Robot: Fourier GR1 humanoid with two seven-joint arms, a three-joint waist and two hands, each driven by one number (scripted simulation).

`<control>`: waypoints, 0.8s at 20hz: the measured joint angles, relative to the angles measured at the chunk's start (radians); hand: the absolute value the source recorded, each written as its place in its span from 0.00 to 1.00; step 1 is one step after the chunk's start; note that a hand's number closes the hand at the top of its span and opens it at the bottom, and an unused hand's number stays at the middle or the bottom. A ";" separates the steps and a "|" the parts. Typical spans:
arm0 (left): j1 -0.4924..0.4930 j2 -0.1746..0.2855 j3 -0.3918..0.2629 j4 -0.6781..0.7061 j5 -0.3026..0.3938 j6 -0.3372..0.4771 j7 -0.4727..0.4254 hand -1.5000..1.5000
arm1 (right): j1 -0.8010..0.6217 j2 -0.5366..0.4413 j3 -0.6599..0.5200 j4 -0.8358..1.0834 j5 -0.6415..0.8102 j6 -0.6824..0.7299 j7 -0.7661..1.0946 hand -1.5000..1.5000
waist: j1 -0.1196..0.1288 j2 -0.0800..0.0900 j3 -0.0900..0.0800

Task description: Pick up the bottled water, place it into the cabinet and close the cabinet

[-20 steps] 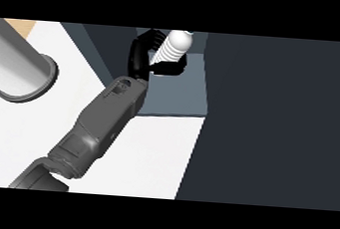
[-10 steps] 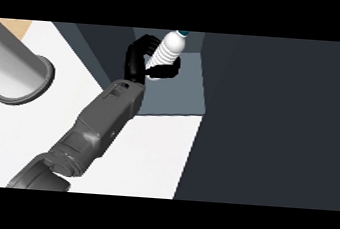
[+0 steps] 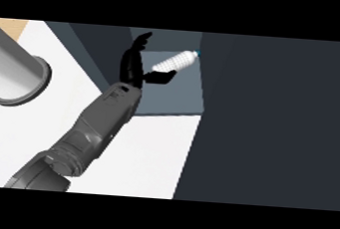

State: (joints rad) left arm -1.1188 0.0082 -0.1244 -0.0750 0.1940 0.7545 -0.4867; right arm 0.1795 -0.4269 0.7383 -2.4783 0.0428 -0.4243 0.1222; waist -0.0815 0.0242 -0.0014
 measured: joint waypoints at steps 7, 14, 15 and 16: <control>-0.004 -0.002 -0.001 0.016 -0.013 0.039 0.000 0.00 | -0.004 -0.003 0.002 0.004 -0.007 0.002 -0.007 0.00 | -0.005 0.004 0.000; 0.016 -0.006 0.021 -0.024 0.002 -0.022 -0.060 0.00 | 0.008 -0.015 0.003 0.000 -0.012 0.006 -0.024 0.00 | -0.005 0.003 -0.001; 0.020 -0.005 0.029 -0.043 0.009 -0.051 -0.081 1.00 | 0.005 -0.012 0.001 0.001 -0.013 0.003 -0.018 0.00 | 0.001 0.002 -0.001; 0.018 -0.005 0.035 -0.057 0.016 -0.075 -0.095 1.00 | 0.004 -0.011 0.003 0.001 -0.013 0.002 -0.020 0.00 | 0.000 0.001 -0.001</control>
State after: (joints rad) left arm -1.1010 0.0035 -0.0898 -0.1323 0.2103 0.6791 -0.5815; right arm 0.1839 -0.4382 0.7417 -2.4772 0.0295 -0.4220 0.1024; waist -0.0819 0.0253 -0.0026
